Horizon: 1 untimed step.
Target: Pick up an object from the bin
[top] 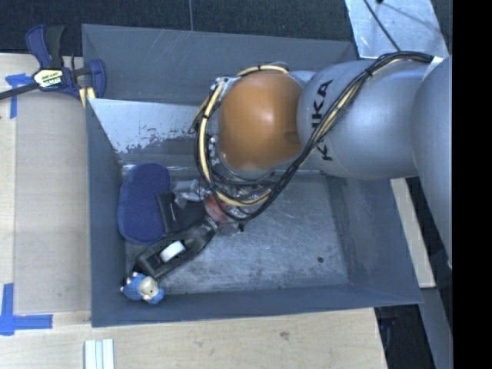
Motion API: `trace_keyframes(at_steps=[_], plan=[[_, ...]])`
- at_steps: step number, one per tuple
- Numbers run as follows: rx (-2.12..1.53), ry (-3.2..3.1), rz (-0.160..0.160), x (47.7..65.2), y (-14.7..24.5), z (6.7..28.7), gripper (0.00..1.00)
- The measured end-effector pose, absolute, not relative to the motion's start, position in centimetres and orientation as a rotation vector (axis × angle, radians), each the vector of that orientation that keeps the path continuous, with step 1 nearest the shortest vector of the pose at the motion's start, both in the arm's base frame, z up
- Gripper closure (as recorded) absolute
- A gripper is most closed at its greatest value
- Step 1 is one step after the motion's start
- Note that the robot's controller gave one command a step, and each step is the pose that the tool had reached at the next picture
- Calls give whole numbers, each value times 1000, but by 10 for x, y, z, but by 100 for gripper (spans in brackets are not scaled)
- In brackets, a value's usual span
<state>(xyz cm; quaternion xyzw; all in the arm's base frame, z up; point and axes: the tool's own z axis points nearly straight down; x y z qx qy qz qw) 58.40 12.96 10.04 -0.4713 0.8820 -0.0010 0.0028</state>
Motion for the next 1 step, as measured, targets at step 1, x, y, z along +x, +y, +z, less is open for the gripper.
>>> trace_keyframes(at_steps=[1], plan=[[-1676,2657,-1,576,144,70,0]])
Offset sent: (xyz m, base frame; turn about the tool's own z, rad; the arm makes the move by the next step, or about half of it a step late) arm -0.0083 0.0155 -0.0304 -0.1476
